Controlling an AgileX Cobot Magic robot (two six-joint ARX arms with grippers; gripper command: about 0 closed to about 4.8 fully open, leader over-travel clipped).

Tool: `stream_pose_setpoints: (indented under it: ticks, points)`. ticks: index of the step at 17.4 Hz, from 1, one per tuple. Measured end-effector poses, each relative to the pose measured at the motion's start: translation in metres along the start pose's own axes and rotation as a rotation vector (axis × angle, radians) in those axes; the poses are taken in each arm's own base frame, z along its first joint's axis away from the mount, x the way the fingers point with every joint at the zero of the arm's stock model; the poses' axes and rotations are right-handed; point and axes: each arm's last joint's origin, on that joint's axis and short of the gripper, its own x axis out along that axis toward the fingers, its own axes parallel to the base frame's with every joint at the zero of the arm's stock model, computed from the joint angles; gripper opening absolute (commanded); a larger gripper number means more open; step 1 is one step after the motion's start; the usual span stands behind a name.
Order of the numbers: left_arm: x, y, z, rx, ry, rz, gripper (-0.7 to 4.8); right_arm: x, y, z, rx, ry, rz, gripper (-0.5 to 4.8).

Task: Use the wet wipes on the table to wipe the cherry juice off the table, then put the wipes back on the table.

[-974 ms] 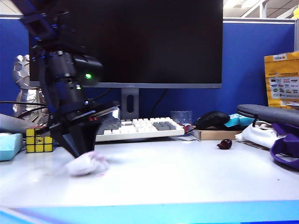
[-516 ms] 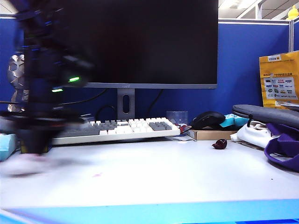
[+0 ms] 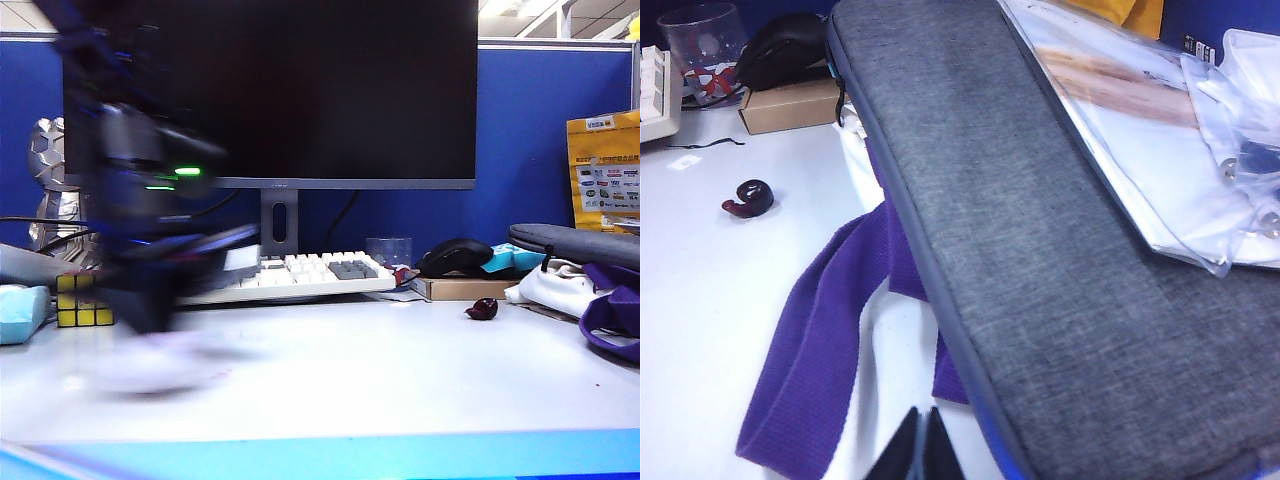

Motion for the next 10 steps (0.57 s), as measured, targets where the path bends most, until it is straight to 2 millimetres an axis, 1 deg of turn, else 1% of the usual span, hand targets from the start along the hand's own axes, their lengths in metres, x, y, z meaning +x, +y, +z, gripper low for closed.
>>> stream_pose_setpoints:
  ticks: [1,2,3,4,5,7,9,10]
  points:
    - [0.008,-0.012,0.006,0.032,-0.039,-0.111,-0.06,0.000,0.000,0.000,0.000,0.000,0.000,0.00]
    - [0.013,-0.019,0.010,0.050,-0.067,-0.167,-0.06,0.000,0.000,0.000,0.000,0.000,-0.001,0.00]
    - [0.019,-0.033,0.015,0.079,-0.101,-0.197,-0.06,0.000,0.000,0.000,0.000,0.000,-0.001,0.00]
    - [0.022,-0.042,0.017,0.095,-0.123,-0.212,-0.06,0.000,0.000,0.000,0.000,0.000,-0.001,0.00]
    - [0.022,-0.042,0.017,0.078,-0.132,-0.187,-0.06,0.000,0.000,0.000,0.000,0.000,-0.001,0.00]
    - [0.015,-0.030,0.018,0.025,-0.151,-0.076,-0.06,0.000,0.000,0.000,0.000,0.000,-0.001,-0.01]
    - [-0.001,-0.012,0.013,-0.018,-0.149,0.172,-0.06,0.000,0.000,0.000,0.000,0.000,0.000,0.00]
    - [-0.009,0.002,0.010,-0.050,-0.137,0.294,-0.06,0.000,0.000,0.000,0.000,0.000,-0.001,0.00]
